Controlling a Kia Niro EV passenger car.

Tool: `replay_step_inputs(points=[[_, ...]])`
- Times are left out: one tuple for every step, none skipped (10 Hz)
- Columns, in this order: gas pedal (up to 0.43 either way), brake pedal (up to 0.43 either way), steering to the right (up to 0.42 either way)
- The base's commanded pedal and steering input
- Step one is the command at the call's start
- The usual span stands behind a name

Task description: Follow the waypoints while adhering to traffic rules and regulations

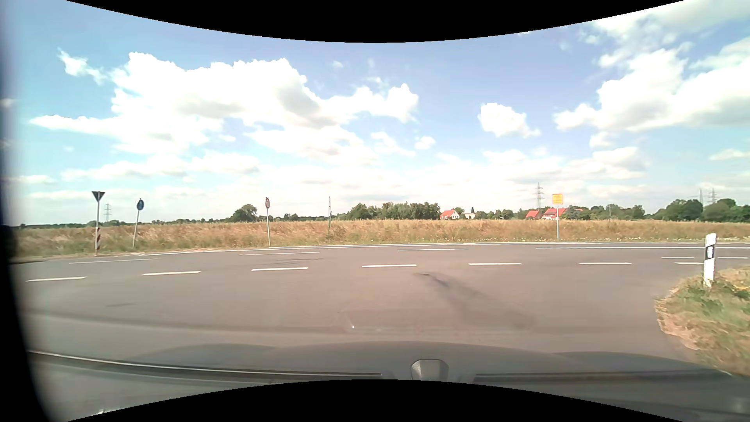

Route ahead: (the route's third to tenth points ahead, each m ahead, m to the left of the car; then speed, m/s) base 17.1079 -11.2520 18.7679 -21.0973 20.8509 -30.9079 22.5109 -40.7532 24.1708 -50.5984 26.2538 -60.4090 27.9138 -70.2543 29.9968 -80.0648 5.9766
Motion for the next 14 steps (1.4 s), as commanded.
replay_step_inputs(points=[[0.0,0.305,0.151],[0.0,0.305,0.157],[0.0,0.311,0.162],[0.0,0.317,0.169],[0.0,0.329,0.175],[0.0,0.335,0.182],[0.0,0.341,0.189],[0.0,0.341,0.196],[0.0,0.341,0.199],[0.0,0.335,0.198],[0.0,0.335,0.197],[0.0,0.335,0.198],[0.0,0.335,0.198],[0.0,0.335,0.198]])
